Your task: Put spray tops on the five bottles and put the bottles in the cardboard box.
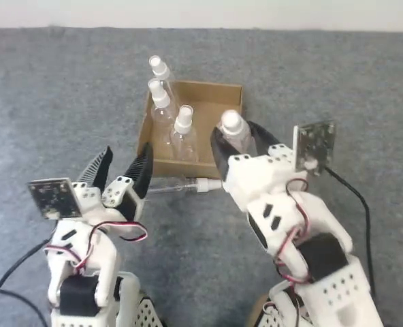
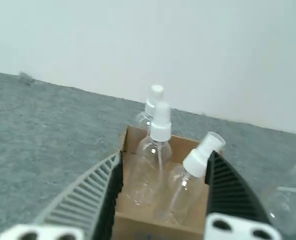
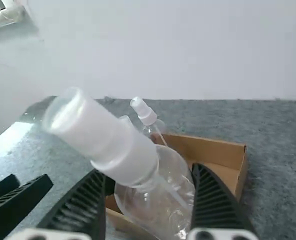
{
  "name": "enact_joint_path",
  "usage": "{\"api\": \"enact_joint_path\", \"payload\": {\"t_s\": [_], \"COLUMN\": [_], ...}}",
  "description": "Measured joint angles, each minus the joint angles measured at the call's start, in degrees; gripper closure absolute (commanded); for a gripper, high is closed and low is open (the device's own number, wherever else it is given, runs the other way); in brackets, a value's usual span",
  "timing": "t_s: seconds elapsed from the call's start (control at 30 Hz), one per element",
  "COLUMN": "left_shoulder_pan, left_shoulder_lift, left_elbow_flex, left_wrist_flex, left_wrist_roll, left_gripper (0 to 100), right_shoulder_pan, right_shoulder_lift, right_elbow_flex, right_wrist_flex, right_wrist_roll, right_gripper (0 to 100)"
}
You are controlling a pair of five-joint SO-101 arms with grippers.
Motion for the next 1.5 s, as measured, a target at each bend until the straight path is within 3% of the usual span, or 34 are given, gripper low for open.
{"api": "enact_joint_path", "payload": {"t_s": [1.0,1.5], "left_shoulder_pan": [-4.04,-4.04], "left_shoulder_lift": [0.00,0.00], "left_elbow_flex": [0.00,0.00], "left_wrist_flex": [-0.26,-0.26], "left_wrist_roll": [1.58,1.58], "left_gripper": [75,75], "right_shoulder_pan": [4.22,7.38], "right_shoulder_lift": [34.37,53.27], "right_elbow_flex": [0.09,-10.64], "right_wrist_flex": [-37.63,-40.09], "right_wrist_roll": [3.60,3.25], "right_gripper": [90.9,90.9]}}
